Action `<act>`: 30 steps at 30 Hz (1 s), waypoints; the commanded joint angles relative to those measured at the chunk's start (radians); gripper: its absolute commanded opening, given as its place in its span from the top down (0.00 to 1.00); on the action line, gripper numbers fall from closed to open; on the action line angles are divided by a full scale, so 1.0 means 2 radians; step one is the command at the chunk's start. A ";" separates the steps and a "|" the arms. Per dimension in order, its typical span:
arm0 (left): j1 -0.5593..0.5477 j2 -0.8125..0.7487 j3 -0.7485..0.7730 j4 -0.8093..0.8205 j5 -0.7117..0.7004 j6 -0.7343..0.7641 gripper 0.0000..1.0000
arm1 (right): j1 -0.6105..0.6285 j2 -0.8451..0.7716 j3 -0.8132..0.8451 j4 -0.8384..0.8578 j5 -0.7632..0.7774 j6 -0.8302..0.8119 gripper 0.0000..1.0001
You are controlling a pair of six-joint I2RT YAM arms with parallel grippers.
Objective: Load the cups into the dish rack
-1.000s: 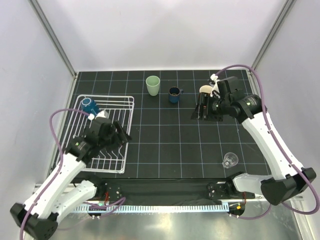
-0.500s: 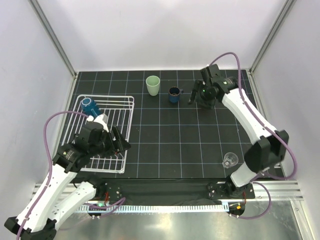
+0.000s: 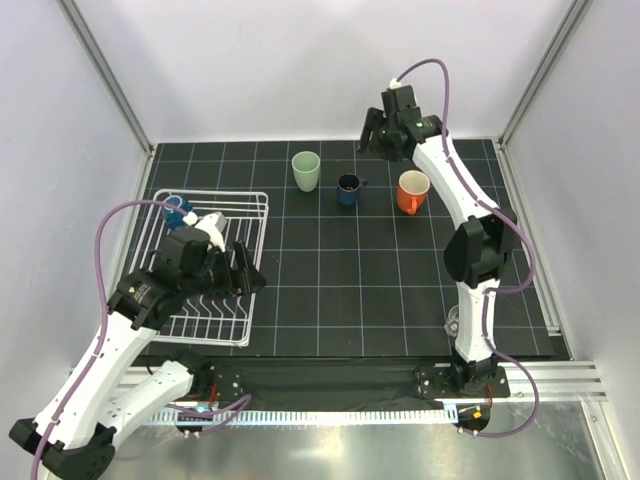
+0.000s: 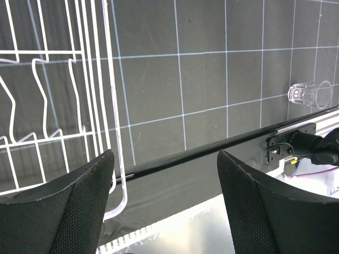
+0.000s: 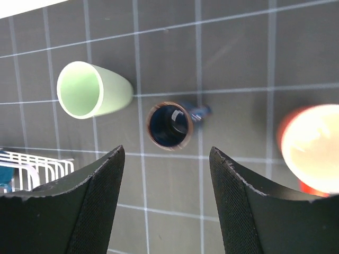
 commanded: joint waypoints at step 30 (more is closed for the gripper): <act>-0.001 0.109 0.063 0.045 0.014 0.028 0.22 | 0.036 0.078 0.006 -0.020 0.072 0.030 0.45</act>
